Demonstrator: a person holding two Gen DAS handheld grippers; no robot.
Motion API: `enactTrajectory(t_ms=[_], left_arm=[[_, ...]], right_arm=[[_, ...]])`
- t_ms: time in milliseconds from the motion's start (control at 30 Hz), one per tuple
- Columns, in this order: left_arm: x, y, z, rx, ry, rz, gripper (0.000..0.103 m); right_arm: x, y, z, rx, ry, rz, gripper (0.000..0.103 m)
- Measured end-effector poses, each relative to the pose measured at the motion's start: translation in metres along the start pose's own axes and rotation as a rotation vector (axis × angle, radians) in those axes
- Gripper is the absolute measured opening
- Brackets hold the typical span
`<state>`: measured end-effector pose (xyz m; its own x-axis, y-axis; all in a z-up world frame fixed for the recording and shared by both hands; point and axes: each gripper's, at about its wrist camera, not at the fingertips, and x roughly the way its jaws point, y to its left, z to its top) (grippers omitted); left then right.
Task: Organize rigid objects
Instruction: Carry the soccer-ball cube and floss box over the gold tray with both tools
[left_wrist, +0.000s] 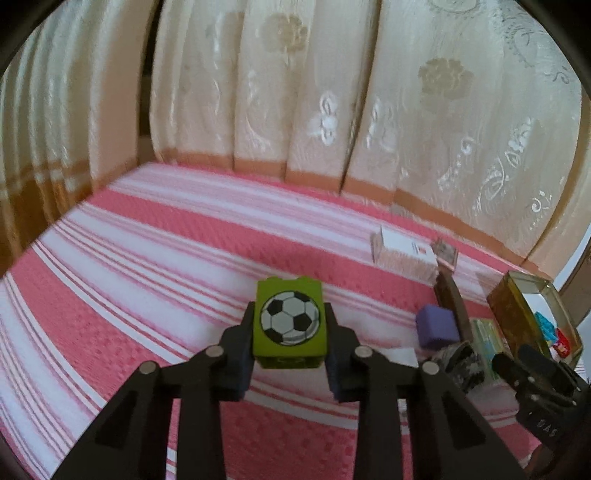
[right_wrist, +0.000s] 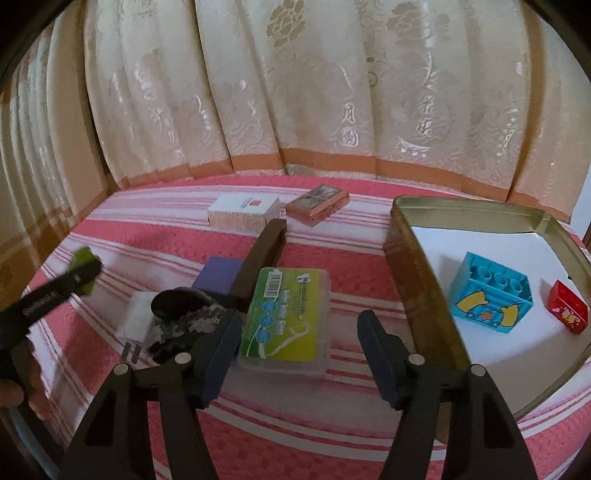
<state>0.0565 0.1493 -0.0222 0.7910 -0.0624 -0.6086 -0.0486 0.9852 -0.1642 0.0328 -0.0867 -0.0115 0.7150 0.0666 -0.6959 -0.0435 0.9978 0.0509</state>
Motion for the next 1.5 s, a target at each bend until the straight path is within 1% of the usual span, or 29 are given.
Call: enactTrajectory(t_ms=[67, 233, 333, 367, 400, 433, 467, 500, 567, 600, 700, 767, 933, 1000, 1100, 1167, 1233, 1500], left_arm=[[-0.002, 0.001, 0.002, 0.006, -0.016, 0.016, 0.03], [0.001, 0.003, 0.004, -0.001, -0.001, 0.022, 0.03], [0.001, 0.003, 0.004, 0.001, 0.004, 0.021, 0.03], [0.001, 0.003, 0.004, 0.001, 0.006, 0.02, 0.03], [0.001, 0.003, 0.003, 0.001, 0.008, 0.02, 0.03], [0.001, 0.003, 0.003, 0.001, 0.011, 0.019, 0.03], [0.001, 0.003, 0.004, 0.001, 0.011, 0.018, 0.03], [0.001, 0.003, 0.004, 0.002, 0.01, 0.017, 0.03], [0.0, 0.003, 0.004, 0.004, 0.009, 0.015, 0.03], [0.0, 0.002, 0.004, 0.005, 0.007, 0.012, 0.03], [-0.001, 0.002, 0.004, 0.007, 0.004, 0.006, 0.03], [-0.002, 0.004, 0.005, -0.002, -0.002, 0.003, 0.03], [-0.006, 0.005, 0.007, -0.015, -0.033, -0.008, 0.03], [-0.009, 0.003, 0.007, -0.009, -0.048, -0.025, 0.03], [-0.015, -0.002, 0.008, 0.008, -0.083, -0.026, 0.03], [-0.018, -0.005, 0.008, 0.017, -0.103, -0.02, 0.03], [-0.021, -0.009, 0.008, 0.022, -0.117, -0.016, 0.03], [-0.026, -0.03, 0.004, 0.04, -0.12, -0.034, 0.03]], right_arm=[[0.008, 0.001, 0.001, 0.006, 0.038, 0.004, 0.066], [0.016, -0.002, 0.004, 0.04, 0.058, -0.004, 0.066], [0.026, -0.007, 0.007, 0.08, 0.085, 0.03, 0.066], [0.034, -0.01, 0.008, 0.101, 0.12, 0.048, 0.067], [0.034, -0.008, 0.009, 0.093, 0.111, 0.049, 0.067], [0.037, -0.005, 0.009, 0.079, 0.123, 0.058, 0.068], [0.038, 0.0, 0.009, 0.055, 0.125, 0.042, 0.068], [0.038, 0.004, 0.01, 0.039, 0.129, 0.036, 0.067], [0.038, 0.005, 0.009, 0.035, 0.129, 0.031, 0.057], [0.037, 0.005, 0.009, 0.027, 0.128, 0.016, 0.057], [0.036, 0.004, 0.008, 0.025, 0.125, 0.037, 0.056], [0.031, -0.002, 0.008, 0.048, 0.097, 0.069, 0.056], [0.0, -0.016, 0.005, 0.1, -0.06, 0.15, 0.057], [-0.007, -0.017, 0.006, 0.104, -0.099, 0.159, 0.057], [-0.018, -0.019, 0.008, 0.102, -0.158, 0.165, 0.057], [-0.024, -0.019, 0.007, 0.096, -0.181, 0.155, 0.057], [-0.029, -0.019, 0.006, 0.095, -0.194, 0.164, 0.057], [-0.034, -0.025, 0.002, 0.089, -0.207, 0.154, 0.057]])
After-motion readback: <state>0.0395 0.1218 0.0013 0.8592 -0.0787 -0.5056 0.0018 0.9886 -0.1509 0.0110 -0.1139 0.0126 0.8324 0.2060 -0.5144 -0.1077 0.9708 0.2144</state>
